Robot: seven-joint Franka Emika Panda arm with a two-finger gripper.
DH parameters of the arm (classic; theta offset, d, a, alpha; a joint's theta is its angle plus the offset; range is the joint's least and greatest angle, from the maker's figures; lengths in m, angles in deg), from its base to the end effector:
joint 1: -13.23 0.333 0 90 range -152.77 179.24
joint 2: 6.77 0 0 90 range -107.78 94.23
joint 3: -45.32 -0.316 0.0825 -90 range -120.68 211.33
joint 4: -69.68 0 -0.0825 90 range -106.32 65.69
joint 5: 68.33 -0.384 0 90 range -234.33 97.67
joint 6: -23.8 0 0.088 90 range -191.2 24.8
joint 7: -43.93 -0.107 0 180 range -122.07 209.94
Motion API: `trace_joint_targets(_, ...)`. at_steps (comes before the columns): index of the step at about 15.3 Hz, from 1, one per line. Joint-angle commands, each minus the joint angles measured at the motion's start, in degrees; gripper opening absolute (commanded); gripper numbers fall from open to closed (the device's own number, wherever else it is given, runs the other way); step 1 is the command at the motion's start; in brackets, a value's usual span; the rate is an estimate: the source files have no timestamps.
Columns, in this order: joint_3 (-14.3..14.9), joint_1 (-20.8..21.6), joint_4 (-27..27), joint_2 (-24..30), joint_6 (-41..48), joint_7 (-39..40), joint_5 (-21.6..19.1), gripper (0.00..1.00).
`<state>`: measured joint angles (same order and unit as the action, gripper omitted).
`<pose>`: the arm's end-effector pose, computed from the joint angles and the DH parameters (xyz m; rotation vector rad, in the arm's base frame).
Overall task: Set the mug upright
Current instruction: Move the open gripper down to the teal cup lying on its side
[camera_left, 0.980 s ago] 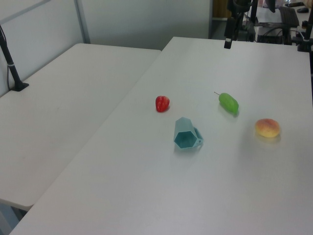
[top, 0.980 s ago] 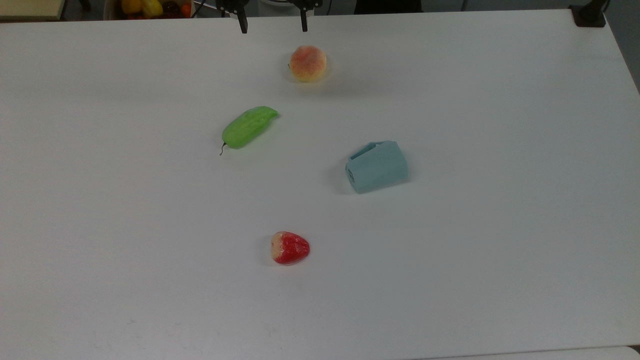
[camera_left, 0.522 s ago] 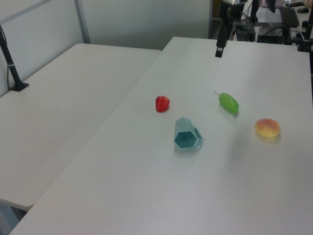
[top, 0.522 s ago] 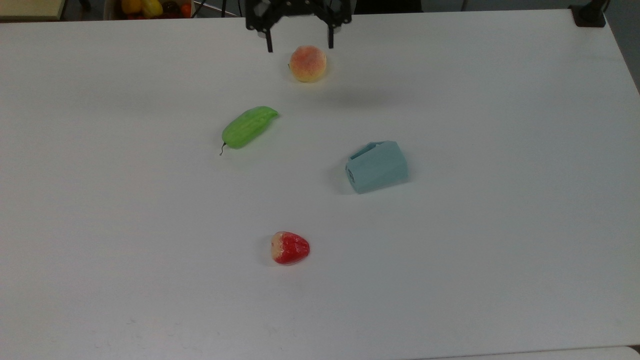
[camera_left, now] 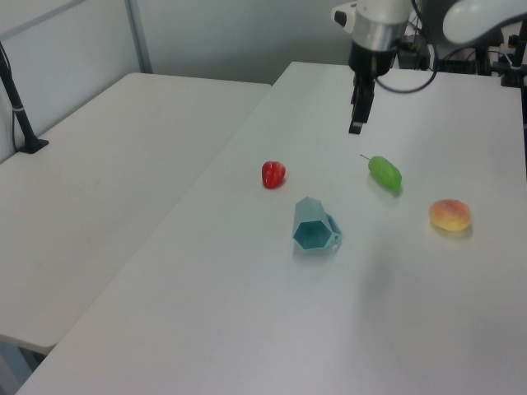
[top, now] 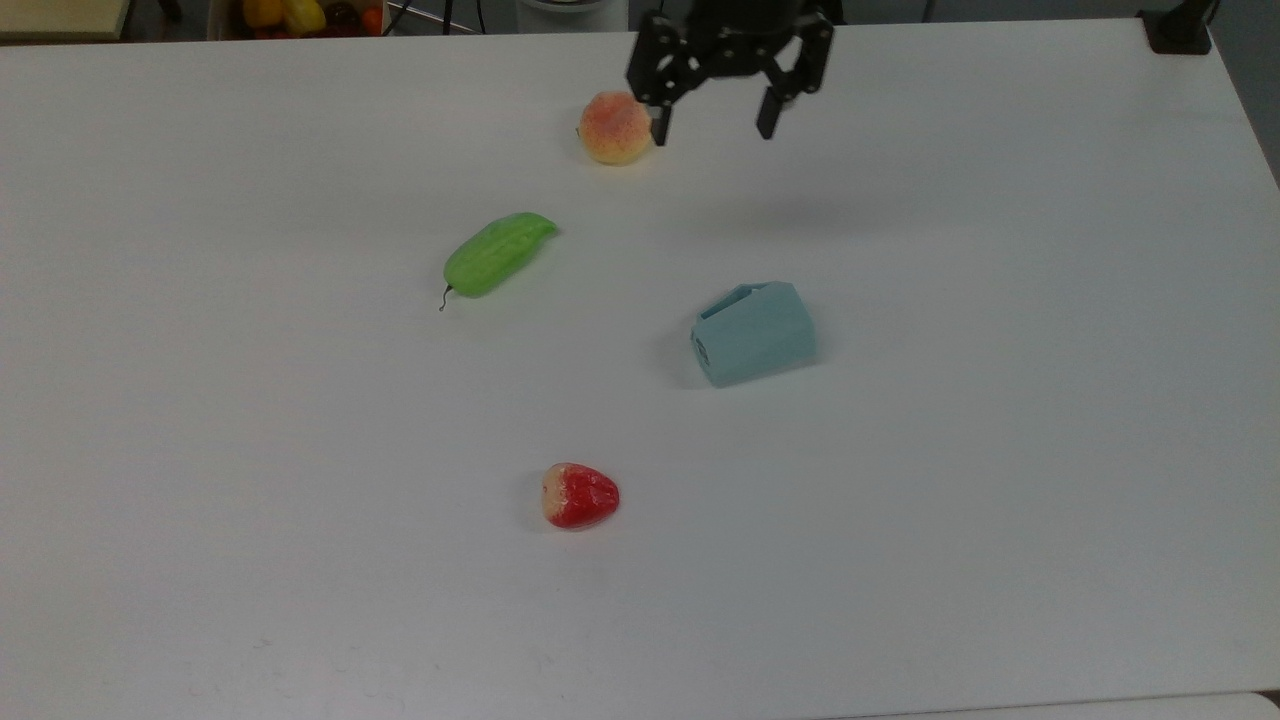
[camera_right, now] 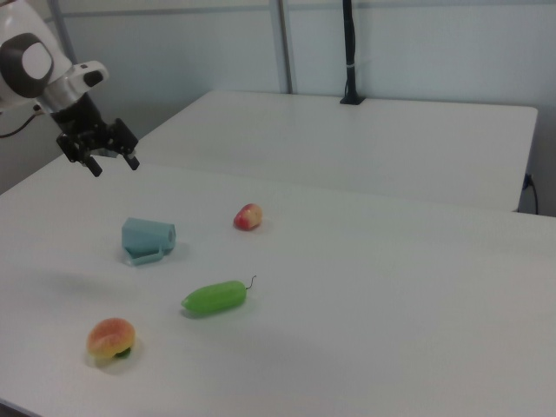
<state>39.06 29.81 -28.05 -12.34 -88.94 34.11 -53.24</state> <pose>0.5699 0.2190 0.5427 2.9041 0.4507 0.3338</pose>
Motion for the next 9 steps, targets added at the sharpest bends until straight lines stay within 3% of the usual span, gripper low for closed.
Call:
trace_joint_targets(1, -1.6, 3.3, -0.5, -2.5, -3.7, -9.6, 7.2, 1.00)
trace_joint_targets(4, -1.6, 6.6, -0.5, -5.4, -4.2, -15.7, 14.9, 1.00)
trace_joint_targets(9, -1.6, 8.9, -2.4, -8.5, -9.6, -24.4, 21.8, 1.00)
